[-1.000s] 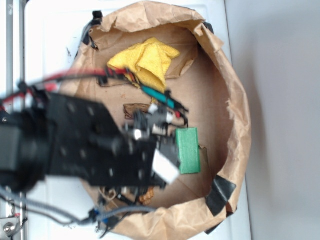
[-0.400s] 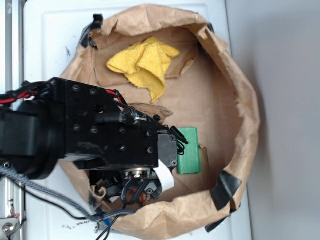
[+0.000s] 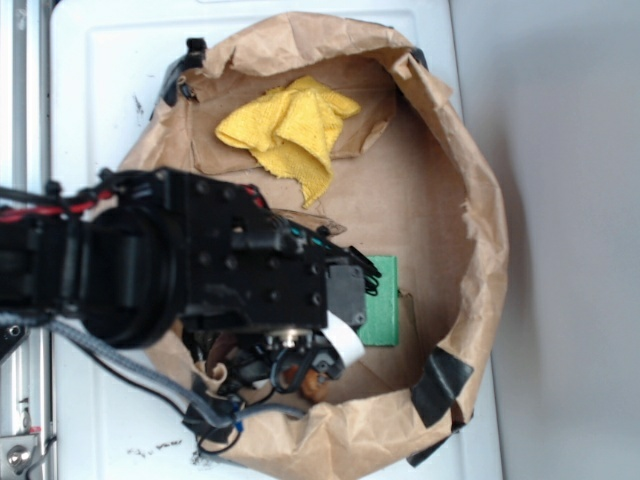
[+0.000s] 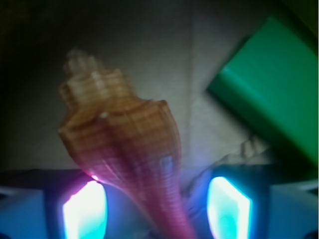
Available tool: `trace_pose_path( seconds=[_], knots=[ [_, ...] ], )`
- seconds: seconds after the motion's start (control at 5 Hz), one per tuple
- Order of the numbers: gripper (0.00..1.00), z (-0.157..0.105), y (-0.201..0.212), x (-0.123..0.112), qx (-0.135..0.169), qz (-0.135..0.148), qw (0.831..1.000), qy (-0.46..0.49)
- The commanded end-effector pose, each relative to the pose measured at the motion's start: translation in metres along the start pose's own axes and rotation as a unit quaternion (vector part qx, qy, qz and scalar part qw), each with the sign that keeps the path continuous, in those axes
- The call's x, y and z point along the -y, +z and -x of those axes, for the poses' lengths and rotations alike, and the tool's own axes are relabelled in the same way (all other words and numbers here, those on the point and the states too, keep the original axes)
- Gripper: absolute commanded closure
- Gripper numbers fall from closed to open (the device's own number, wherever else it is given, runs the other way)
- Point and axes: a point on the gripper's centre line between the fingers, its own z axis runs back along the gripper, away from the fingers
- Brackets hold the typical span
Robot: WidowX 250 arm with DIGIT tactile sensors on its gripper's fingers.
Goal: Grab the shell.
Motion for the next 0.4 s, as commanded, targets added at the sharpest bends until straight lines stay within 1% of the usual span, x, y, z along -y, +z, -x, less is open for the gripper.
trace_pose_path(
  seconds=[0.0, 0.2],
  knots=[
    [1.0, 0.006, 0.005, -0.013, 0.005, -0.029, 0.999, 0.04],
    [1.0, 0.015, 0.028, -0.028, 0.017, -0.03, 0.997, 0.074]
  ],
)
